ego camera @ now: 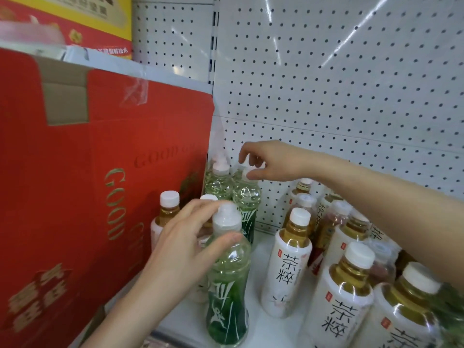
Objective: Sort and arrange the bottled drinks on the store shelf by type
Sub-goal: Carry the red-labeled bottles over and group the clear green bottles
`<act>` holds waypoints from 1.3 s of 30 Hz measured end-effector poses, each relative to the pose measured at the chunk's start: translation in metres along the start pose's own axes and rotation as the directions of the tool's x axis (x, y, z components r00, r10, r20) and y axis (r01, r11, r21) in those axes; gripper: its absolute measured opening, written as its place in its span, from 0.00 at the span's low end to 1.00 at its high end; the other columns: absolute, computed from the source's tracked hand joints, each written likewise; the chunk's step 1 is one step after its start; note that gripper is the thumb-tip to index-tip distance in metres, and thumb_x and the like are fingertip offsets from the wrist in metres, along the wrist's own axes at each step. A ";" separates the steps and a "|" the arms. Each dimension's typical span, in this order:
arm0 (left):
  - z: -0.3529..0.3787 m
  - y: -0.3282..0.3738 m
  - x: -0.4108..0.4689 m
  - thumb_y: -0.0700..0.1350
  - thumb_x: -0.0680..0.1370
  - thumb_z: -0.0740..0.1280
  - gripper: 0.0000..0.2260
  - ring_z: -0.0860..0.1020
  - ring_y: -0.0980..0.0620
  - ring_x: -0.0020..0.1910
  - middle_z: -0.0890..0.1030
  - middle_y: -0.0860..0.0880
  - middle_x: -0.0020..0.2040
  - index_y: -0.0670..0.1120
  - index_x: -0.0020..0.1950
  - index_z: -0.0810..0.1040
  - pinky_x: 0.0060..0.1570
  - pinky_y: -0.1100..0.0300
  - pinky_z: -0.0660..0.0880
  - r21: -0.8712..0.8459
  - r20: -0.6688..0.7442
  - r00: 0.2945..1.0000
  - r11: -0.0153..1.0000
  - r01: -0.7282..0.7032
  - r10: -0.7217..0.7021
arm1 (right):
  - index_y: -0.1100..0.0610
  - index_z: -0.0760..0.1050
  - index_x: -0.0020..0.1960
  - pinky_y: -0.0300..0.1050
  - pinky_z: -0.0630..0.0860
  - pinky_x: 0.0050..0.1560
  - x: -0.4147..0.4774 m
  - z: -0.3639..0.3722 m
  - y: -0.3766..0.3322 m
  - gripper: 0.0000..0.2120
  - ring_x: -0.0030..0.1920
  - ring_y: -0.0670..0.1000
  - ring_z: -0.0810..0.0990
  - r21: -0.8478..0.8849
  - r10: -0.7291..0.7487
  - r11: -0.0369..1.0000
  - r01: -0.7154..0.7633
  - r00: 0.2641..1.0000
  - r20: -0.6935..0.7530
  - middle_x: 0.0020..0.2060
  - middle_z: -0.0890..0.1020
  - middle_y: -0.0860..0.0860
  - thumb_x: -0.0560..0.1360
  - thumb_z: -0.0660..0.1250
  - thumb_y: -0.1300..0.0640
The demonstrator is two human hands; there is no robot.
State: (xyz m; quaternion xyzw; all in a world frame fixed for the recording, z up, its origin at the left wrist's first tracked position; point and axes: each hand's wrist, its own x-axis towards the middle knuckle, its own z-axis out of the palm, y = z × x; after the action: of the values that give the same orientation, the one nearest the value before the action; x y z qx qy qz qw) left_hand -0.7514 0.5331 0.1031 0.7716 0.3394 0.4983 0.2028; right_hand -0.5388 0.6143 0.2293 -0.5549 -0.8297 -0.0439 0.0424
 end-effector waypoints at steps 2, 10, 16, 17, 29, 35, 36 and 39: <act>0.010 0.005 0.003 0.65 0.66 0.70 0.29 0.76 0.66 0.56 0.77 0.65 0.54 0.62 0.65 0.70 0.55 0.62 0.77 0.030 -0.014 1.000 0.999 0.025 -0.024 | 0.50 0.76 0.56 0.48 0.80 0.51 -0.031 -0.010 -0.020 0.10 0.48 0.50 0.83 0.268 -0.058 0.963 0.040 0.997 0.060 0.48 0.82 0.46 0.77 0.68 0.47; 0.012 -0.001 0.010 0.66 0.72 0.63 0.29 0.69 0.52 0.60 0.74 0.53 0.59 0.49 0.66 0.73 0.60 0.68 0.61 0.382 -0.144 0.976 0.919 -0.095 0.161 | 0.50 0.77 0.56 0.43 0.77 0.51 -0.088 -0.001 -0.056 0.11 0.40 0.45 0.86 0.377 -0.020 0.923 -0.080 0.967 0.254 0.50 0.80 0.46 0.78 0.65 0.45; -0.003 -0.018 0.017 0.50 0.77 0.68 0.19 0.75 0.50 0.64 0.76 0.52 0.66 0.49 0.68 0.74 0.57 0.53 0.72 0.546 0.002 0.996 0.834 -0.076 0.089 | 0.44 0.74 0.62 0.42 0.73 0.44 -0.095 0.003 -0.068 0.19 0.43 0.43 0.80 0.093 0.169 0.978 -0.184 0.973 0.155 0.44 0.76 0.40 0.74 0.70 0.41; -0.003 -0.018 0.016 0.49 0.77 0.69 0.19 0.76 0.50 0.62 0.77 0.53 0.66 0.50 0.67 0.75 0.55 0.54 0.72 0.530 -0.004 0.996 0.845 -0.069 0.084 | 0.44 0.74 0.62 0.40 0.70 0.39 -0.096 0.008 -0.070 0.20 0.41 0.43 0.77 0.087 0.198 0.974 -0.208 0.974 0.109 0.42 0.75 0.40 0.73 0.71 0.42; -0.025 -0.014 -0.018 0.37 0.76 0.69 0.15 0.75 0.60 0.53 0.77 0.57 0.57 0.50 0.60 0.79 0.52 0.55 0.77 0.269 -0.203 0.972 0.961 -0.065 0.123 | 0.53 0.75 0.64 0.44 0.72 0.48 -0.037 0.049 -0.080 0.15 0.47 0.52 0.76 0.160 0.325 0.941 -0.298 0.927 -0.185 0.57 0.80 0.55 0.78 0.66 0.60; -0.032 -0.018 -0.017 0.38 0.76 0.70 0.14 0.75 0.61 0.53 0.75 0.60 0.56 0.50 0.60 0.81 0.52 0.56 0.77 0.276 -0.186 0.969 0.955 -0.108 0.163 | 0.50 0.76 0.64 0.45 0.75 0.49 0.007 0.067 -0.077 0.17 0.49 0.53 0.79 0.306 0.309 0.925 -0.227 0.917 -0.252 0.58 0.80 0.55 0.77 0.68 0.60; -0.032 -0.020 -0.015 0.39 0.76 0.70 0.14 0.76 0.60 0.53 0.76 0.60 0.56 0.50 0.60 0.81 0.52 0.56 0.77 0.276 -0.178 0.970 0.955 -0.111 0.165 | 0.50 0.76 0.65 0.46 0.76 0.52 0.011 0.070 -0.078 0.18 0.53 0.54 0.79 0.306 0.304 0.927 -0.219 0.914 -0.267 0.58 0.80 0.55 0.76 0.69 0.60; -0.029 -0.022 -0.013 0.41 0.75 0.71 0.14 0.78 0.56 0.53 0.77 0.56 0.58 0.49 0.60 0.80 0.52 0.62 0.76 0.280 -0.146 0.974 0.951 -0.129 0.175 | 0.50 0.76 0.65 0.47 0.73 0.57 0.019 0.076 -0.078 0.18 0.58 0.56 0.78 0.277 0.289 0.940 -0.202 0.901 -0.325 0.58 0.81 0.55 0.76 0.70 0.58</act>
State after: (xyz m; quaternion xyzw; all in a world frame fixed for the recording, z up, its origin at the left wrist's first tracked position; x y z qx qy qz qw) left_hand -0.7888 0.5382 0.0928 0.7709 0.3591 0.5254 0.0278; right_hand -0.6200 0.6114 0.1538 -0.6289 -0.7299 -0.0402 0.2648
